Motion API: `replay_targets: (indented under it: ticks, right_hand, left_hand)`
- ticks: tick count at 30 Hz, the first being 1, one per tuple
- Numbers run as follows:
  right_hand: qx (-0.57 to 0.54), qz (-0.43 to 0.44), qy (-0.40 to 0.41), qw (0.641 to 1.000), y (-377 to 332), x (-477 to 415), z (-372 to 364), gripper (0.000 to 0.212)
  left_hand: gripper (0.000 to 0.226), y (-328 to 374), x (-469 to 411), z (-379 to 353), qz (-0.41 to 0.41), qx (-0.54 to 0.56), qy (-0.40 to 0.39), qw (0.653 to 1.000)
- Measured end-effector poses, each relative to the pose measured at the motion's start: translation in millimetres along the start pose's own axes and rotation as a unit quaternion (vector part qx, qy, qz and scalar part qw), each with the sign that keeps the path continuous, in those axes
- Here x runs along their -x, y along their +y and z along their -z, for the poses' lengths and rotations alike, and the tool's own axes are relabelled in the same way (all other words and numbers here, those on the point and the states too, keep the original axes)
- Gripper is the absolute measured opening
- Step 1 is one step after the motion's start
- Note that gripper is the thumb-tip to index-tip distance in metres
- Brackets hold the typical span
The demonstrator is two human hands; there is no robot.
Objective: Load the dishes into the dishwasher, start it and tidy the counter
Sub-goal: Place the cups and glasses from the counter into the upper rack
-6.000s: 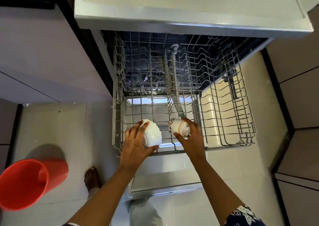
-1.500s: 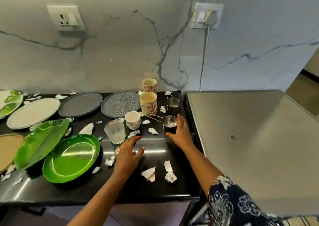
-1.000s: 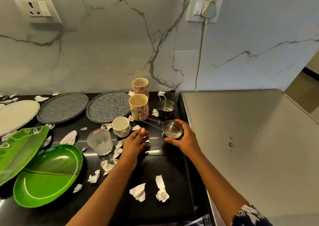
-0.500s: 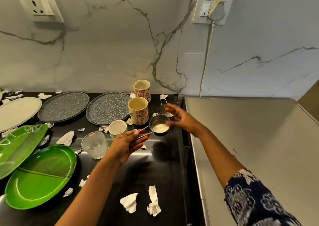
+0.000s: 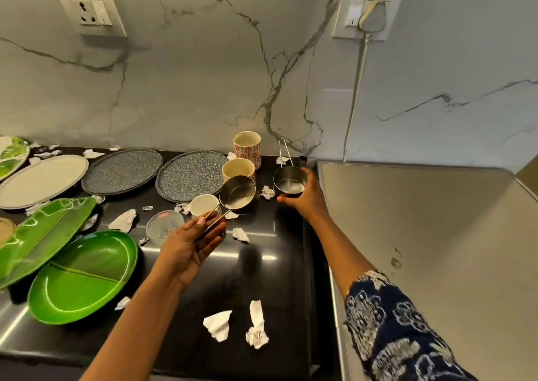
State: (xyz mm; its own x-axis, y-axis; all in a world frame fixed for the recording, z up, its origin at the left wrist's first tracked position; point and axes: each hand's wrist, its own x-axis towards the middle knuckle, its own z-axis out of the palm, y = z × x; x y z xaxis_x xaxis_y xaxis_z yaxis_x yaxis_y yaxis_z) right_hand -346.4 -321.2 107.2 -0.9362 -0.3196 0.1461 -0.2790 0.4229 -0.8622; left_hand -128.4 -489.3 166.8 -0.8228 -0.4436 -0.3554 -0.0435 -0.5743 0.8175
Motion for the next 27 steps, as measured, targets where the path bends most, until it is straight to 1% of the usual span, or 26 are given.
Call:
replay_targets:
  ticks: [3, 8, 12, 15, 17, 19, 22, 26, 27]
  right_hand:
    - [-0.016, 0.024, 0.035, 0.999, -17.7, 64.1, 26.9, 0.102]
    - [-0.108, 0.009, 0.077, 0.991, -33.9, 214.0, 59.5, 0.095]
    - [-0.206, -0.010, 0.105, 0.973, -37.7, 339.6, 68.6, 0.085]
    - [-0.279, -0.043, 0.112, 0.953, -35.2, 425.0, 73.7, 0.084]
    - [-0.322, -0.071, 0.116, 0.937, -30.2, 474.3, 79.3, 0.087]
    - [-0.369, -0.102, 0.134, 0.914, -21.4, 515.8, 84.9, 0.094]
    - [-0.419, -0.140, 0.167, 0.882, -9.4, 570.5, 101.6, 0.097]
    - [-0.412, -0.207, 0.180, 0.869, 16.4, 614.3, 122.7, 0.118]
    - [-0.409, -0.224, 0.189, 0.864, 22.6, 620.3, 125.3, 0.120]
  left_hand:
    - [0.021, -4.3, 34.3, 5.0, 0.004, 0.008, -0.008, 1.000]
    - [0.020, -34.9, 117.2, 31.8, 0.005, -0.022, -0.050, 0.998]
    - [0.022, -71.0, 192.0, 65.3, 0.041, -0.044, -0.092, 0.994]
    - [0.021, -97.4, 245.0, 85.2, 0.065, -0.058, -0.108, 0.990]
    - [0.022, -112.7, 277.4, 92.6, 0.089, -0.064, -0.121, 0.987]
    - [0.024, -127.7, 304.1, 99.1, 0.113, -0.066, -0.133, 0.982]
    - [0.025, -148.5, 334.5, 101.8, 0.148, -0.072, -0.151, 0.975]
    - [0.025, -183.9, 355.5, 98.3, 0.185, -0.078, -0.141, 0.969]
    - [0.024, -194.1, 359.1, 94.6, 0.194, -0.082, -0.139, 0.968]
